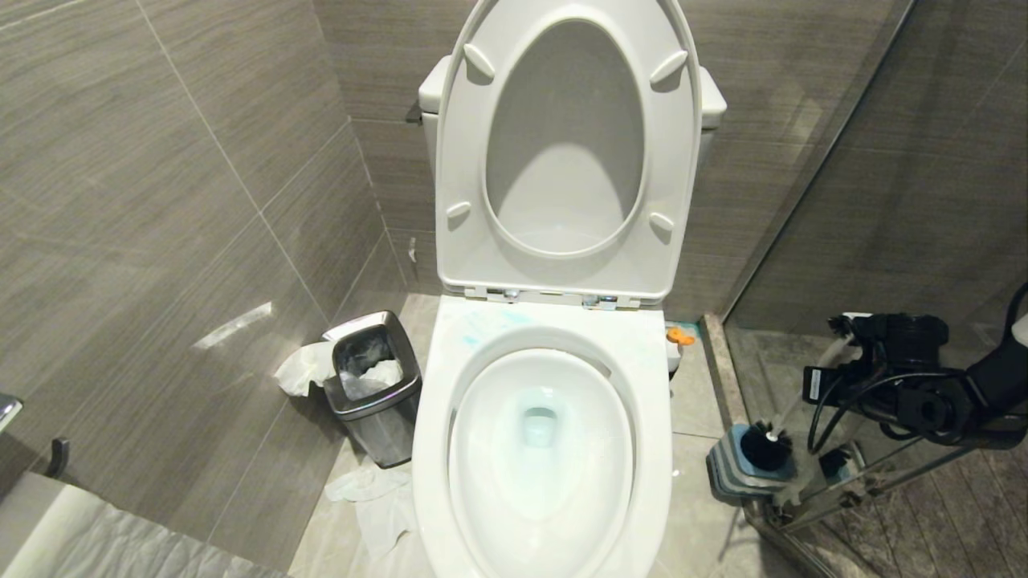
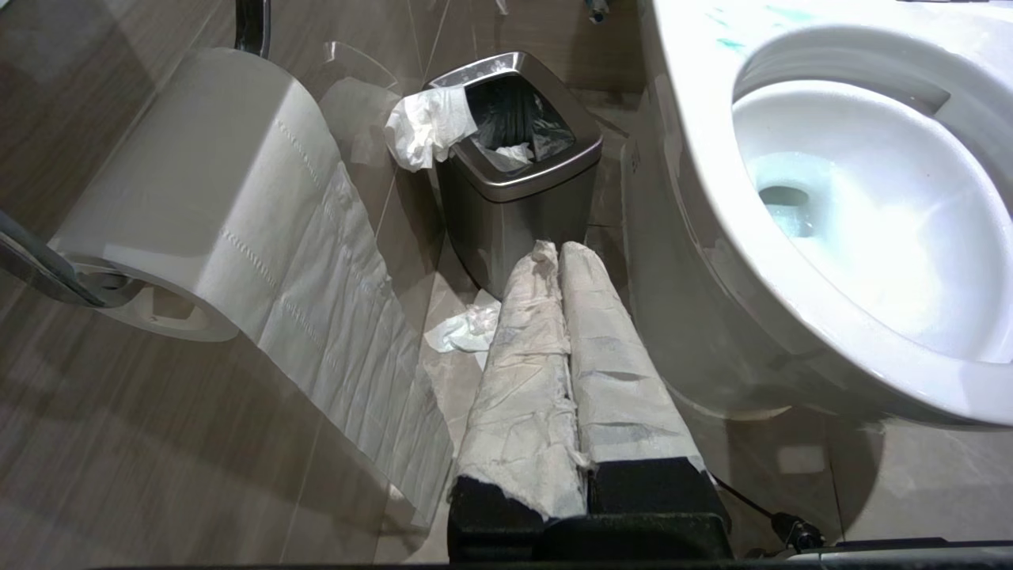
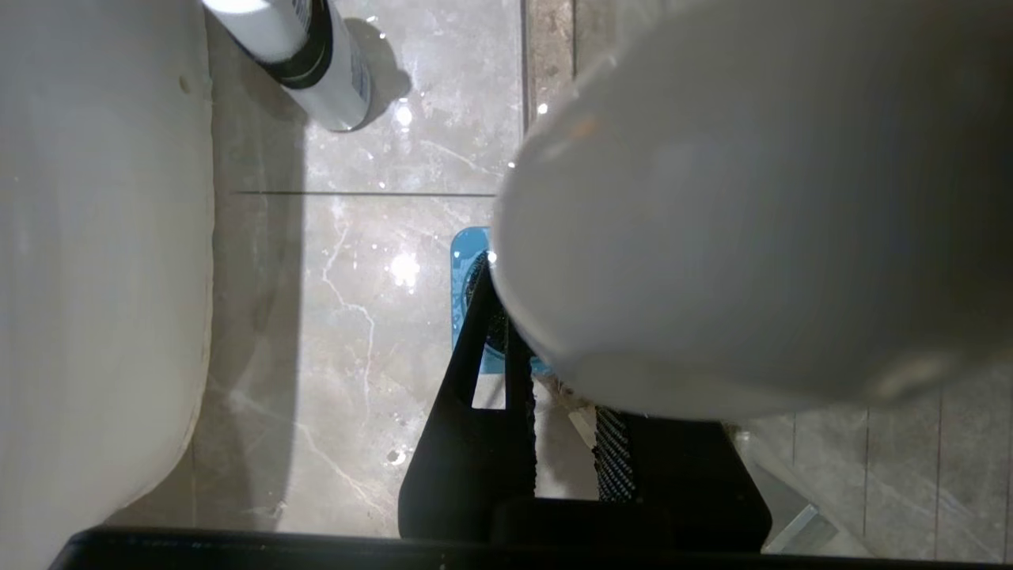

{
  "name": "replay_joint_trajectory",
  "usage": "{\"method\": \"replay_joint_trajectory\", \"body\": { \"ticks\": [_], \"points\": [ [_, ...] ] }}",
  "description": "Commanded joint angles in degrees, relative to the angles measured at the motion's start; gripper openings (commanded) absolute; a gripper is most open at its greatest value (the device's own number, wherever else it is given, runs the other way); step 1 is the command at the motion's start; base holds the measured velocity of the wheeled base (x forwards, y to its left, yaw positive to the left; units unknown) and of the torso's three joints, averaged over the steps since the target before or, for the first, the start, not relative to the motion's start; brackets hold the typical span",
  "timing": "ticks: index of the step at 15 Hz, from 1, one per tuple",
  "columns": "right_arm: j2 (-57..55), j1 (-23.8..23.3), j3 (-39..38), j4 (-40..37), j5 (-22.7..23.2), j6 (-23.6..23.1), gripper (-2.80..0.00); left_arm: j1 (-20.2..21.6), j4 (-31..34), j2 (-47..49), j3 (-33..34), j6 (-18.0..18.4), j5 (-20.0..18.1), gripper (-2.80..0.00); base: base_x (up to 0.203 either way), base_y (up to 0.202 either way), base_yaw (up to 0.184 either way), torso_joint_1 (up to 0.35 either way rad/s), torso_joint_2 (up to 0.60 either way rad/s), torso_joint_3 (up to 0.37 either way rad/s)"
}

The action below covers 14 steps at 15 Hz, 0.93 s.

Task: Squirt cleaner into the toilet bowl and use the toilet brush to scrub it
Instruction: Put the toilet brush back

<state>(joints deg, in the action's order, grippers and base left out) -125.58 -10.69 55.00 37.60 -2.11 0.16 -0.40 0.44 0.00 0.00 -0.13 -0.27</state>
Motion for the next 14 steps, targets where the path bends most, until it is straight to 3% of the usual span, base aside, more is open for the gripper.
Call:
{"method": "replay_joint_trajectory", "body": {
  "ticks": [1, 12, 13, 14],
  "points": [
    [-0.5, 0.1, -0.3, 0.6, 0.1, 0.0, -2.80, 0.1, 0.0, 0.1, 0.0, 0.0, 0.0, -2.80, 0.000, 0.000, 0.000, 0.000, 0.00, 0.000],
    [-0.5, 0.1, -0.5, 0.6, 0.2, -1.9, -2.80, 0.1, 0.0, 0.0, 0.1, 0.0, 0.0, -2.80, 0.000, 0.000, 0.000, 0.000, 0.00, 0.000],
    [-0.6, 0.1, -0.5, 0.6, 0.2, -1.9, 0.00, 0.1, 0.0, 0.0, 0.0, 0.0, 0.0, -2.80, 0.000, 0.000, 0.000, 0.000, 0.00, 0.000],
    [-0.9, 0.1, -0.7, 0.6, 0.2, -1.9, 0.00, 0.1, 0.0, 0.0, 0.0, 0.0, 0.0, -2.80, 0.000, 0.000, 0.000, 0.000, 0.00, 0.000]
  ]
}}
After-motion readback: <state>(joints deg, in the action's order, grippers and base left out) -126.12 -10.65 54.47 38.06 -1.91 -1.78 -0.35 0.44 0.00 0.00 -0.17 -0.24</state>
